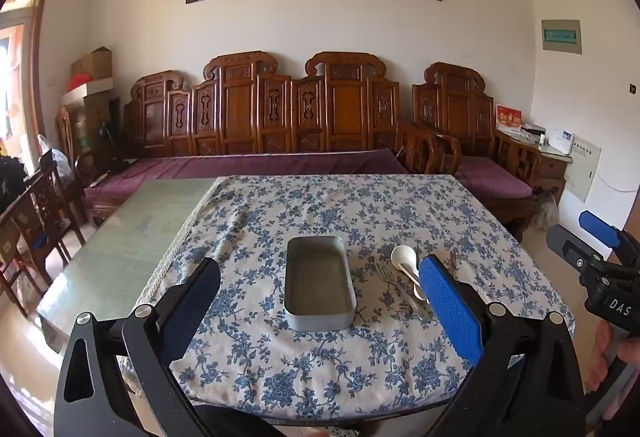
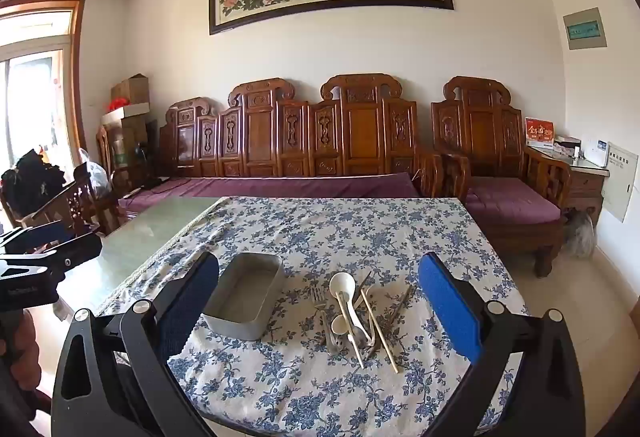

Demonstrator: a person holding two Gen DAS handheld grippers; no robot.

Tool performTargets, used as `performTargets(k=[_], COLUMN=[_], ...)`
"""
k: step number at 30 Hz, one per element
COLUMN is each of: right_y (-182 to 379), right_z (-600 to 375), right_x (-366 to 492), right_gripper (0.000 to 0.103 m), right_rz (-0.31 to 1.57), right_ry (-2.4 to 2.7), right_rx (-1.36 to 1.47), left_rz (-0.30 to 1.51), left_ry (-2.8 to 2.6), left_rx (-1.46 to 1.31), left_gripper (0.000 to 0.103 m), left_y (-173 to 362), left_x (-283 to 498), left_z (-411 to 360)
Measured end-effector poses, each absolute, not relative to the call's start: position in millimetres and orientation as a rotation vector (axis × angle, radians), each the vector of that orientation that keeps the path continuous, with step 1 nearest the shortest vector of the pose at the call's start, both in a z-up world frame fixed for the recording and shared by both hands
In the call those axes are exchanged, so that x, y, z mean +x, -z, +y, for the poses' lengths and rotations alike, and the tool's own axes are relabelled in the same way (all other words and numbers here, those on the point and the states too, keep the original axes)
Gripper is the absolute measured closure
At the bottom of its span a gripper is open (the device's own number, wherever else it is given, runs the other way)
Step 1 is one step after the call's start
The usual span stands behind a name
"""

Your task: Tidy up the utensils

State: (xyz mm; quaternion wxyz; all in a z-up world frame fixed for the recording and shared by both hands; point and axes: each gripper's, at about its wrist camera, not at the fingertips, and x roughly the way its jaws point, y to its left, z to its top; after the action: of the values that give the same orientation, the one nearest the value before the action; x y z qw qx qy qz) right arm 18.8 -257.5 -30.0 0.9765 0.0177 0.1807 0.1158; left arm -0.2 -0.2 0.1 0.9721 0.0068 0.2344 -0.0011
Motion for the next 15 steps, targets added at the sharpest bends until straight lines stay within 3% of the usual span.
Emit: performTargets(k=[15], right_y=[29.7], right_z=[-257.8], right_x=[19.4], right_gripper=[0.002], right_rz=[0.365], right_ry=[-0.236], right_rx=[0.037], left_rz=[0.463], left_ry=[0.006], left_rx=[0.005], left_gripper=[0.006], left_y=[-2.2], left_x=[-2.4], left_z=[-4.3])
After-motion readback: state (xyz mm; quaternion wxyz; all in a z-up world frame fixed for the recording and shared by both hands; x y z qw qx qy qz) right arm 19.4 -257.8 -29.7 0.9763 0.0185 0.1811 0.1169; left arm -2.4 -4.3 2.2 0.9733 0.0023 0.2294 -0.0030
